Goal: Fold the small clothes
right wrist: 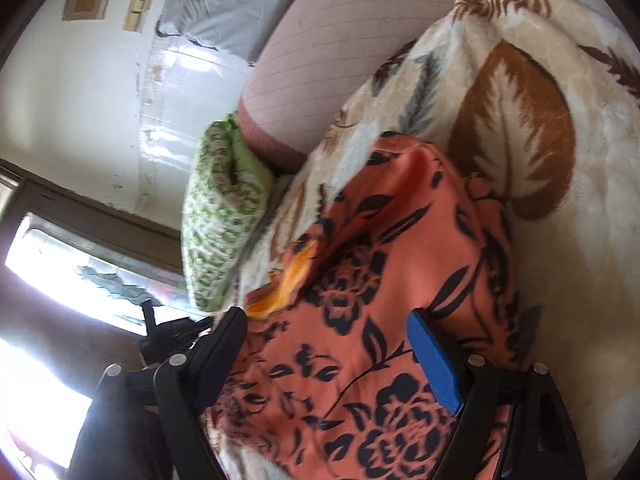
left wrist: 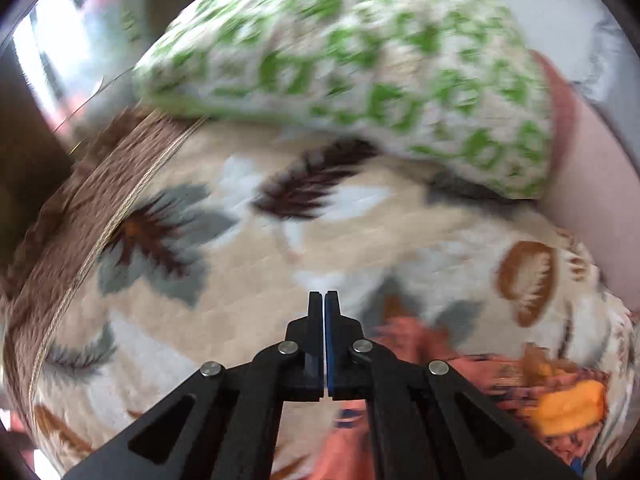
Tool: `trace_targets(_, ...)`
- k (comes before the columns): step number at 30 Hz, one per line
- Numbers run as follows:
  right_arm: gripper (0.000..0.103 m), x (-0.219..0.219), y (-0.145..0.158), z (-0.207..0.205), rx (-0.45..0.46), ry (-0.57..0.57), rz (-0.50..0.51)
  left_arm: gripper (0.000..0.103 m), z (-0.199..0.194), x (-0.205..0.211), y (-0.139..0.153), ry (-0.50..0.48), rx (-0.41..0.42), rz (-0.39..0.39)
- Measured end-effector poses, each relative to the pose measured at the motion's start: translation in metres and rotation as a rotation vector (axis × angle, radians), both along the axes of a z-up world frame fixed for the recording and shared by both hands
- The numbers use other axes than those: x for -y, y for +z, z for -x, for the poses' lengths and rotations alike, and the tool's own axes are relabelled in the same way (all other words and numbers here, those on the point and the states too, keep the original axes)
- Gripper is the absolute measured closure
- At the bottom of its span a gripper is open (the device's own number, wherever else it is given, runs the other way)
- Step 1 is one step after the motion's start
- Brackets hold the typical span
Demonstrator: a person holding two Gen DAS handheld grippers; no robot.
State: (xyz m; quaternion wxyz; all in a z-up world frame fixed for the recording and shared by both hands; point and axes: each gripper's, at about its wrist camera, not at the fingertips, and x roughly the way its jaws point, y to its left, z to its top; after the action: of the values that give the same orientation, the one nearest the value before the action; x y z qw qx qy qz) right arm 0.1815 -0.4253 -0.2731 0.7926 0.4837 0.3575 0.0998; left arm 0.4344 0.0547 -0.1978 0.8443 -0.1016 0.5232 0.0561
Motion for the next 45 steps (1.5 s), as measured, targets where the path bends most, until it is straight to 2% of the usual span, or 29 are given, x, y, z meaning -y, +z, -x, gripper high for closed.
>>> trace_targets(2,0.020,-0.001,-0.003,-0.001,-0.002,0.004,0.009,0.103,0.014,-0.006,-0.004,-0.022,-0.006,0.069)
trace_targets(5,0.020,-0.005,0.001,0.000,-0.002,0.011,0.040,0.099,0.054,0.000,0.008,-0.096,0.043,0.100)
trace_targets(7,0.021,-0.007,0.008,0.002,0.024,0.019,0.040,0.086,0.088,0.003,0.018,-0.129,0.079,0.114)
trace_targets(9,0.030,-0.013,0.018,0.003,0.066,0.082,0.039,0.060,0.128,0.007,0.027,-0.156,0.134,0.153)
trace_targets(11,0.060,-0.028,0.025,0.002,0.082,0.164,0.037,0.058,0.159,0.017,0.027,-0.222,0.157,0.162)
trace_targets(12,0.069,-0.037,0.027,0.001,0.090,0.203,0.034,0.058,0.165,0.021,0.025,-0.234,0.153,0.134)
trace_targets(13,0.073,-0.047,0.027,0.000,0.086,0.240,0.047,0.058,0.171,0.026,0.019,-0.239,0.142,0.088)
trace_targets(14,0.074,-0.057,0.025,-0.002,0.069,0.280,0.070,0.058,0.172,0.028,0.009,-0.240,0.115,0.049)
trace_targets(16,0.074,-0.077,0.012,-0.006,-0.022,0.363,0.131,0.062,0.167,0.019,-0.017,-0.184,0.013,-0.013)
trace_targets(17,0.075,-0.081,0.005,-0.007,-0.070,0.378,0.158,0.062,0.164,0.008,-0.032,-0.142,-0.048,-0.011)
trace_targets(18,0.077,-0.084,-0.005,-0.009,-0.124,0.399,0.181,0.060,0.163,-0.004,-0.041,-0.119,-0.060,0.061)
trace_targets(19,0.086,-0.081,-0.007,-0.008,-0.136,0.392,0.186,0.060,0.164,-0.010,-0.041,-0.112,-0.048,0.093)
trace_targets(20,0.092,-0.078,-0.007,-0.009,-0.146,0.391,0.185,0.060,0.165,-0.010,-0.038,-0.119,-0.046,0.075)
trace_targets(21,0.092,-0.074,-0.006,-0.009,-0.157,0.397,0.173,0.060,0.165,-0.008,-0.035,-0.125,-0.048,0.034)
trace_targets(23,0.088,-0.073,-0.001,-0.010,-0.162,0.404,0.183,0.063,0.167,0.000,-0.021,-0.113,-0.044,0.002)
trace_targets(26,0.087,-0.068,0.019,-0.009,-0.116,0.375,0.213,0.064,0.175,0.019,0.012,-0.157,0.073,0.091)
trace_targets(28,0.086,-0.056,0.032,-0.010,-0.079,0.299,0.199,0.061,0.180,0.042,0.027,-0.184,0.130,0.115)
trace_targets(30,0.078,-0.043,0.040,-0.014,-0.056,0.229,0.169,0.053,0.182,0.065,0.032,-0.200,0.178,0.146)
trace_targets(31,0.063,-0.039,0.042,-0.017,-0.057,0.211,0.164,0.052,0.183,0.080,0.030,-0.214,0.208,0.153)
trace_targets(32,0.033,-0.033,0.044,-0.022,-0.063,0.174,0.154,0.051,0.183,0.090,0.026,-0.223,0.215,0.142)
trace_targets(33,0.025,-0.029,0.046,-0.028,-0.058,0.134,0.143,0.051,0.181,0.102,0.018,-0.230,0.207,0.121)
trace_targets(36,0.024,-0.029,0.051,-0.050,-0.049,0.099,0.131,0.051,0.177,0.116,-0.019,-0.219,0.167,0.043)
trace_targets(37,0.027,-0.027,0.051,-0.060,-0.066,0.090,0.132,0.051,0.175,0.116,-0.029,-0.218,0.146,0.031)
trace_targets(39,0.045,-0.032,0.043,-0.083,-0.122,0.095,0.114,0.051,0.178,0.115,-0.032,-0.231,0.159,0.032)
trace_targets(40,0.074,-0.033,0.038,-0.093,-0.149,0.103,0.113,0.051,0.179,0.116,-0.029,-0.239,0.179,0.031)
trace_targets(41,0.083,-0.035,0.036,-0.102,-0.162,0.101,0.122,0.051,0.179,0.115,-0.029,-0.236,0.187,0.037)
trace_targets(42,0.083,-0.036,0.037,-0.110,-0.137,0.091,0.120,0.051,0.178,0.113,-0.031,-0.224,0.189,0.048)
trace_targets(44,0.083,-0.030,0.038,-0.124,-0.066,0.058,0.043,0.051,0.177,0.110,-0.033,-0.200,0.189,0.070)
trace_targets(45,0.083,-0.023,0.037,-0.133,-0.083,-0.001,0.027,0.051,0.174,0.110,-0.034,-0.197,0.197,0.067)
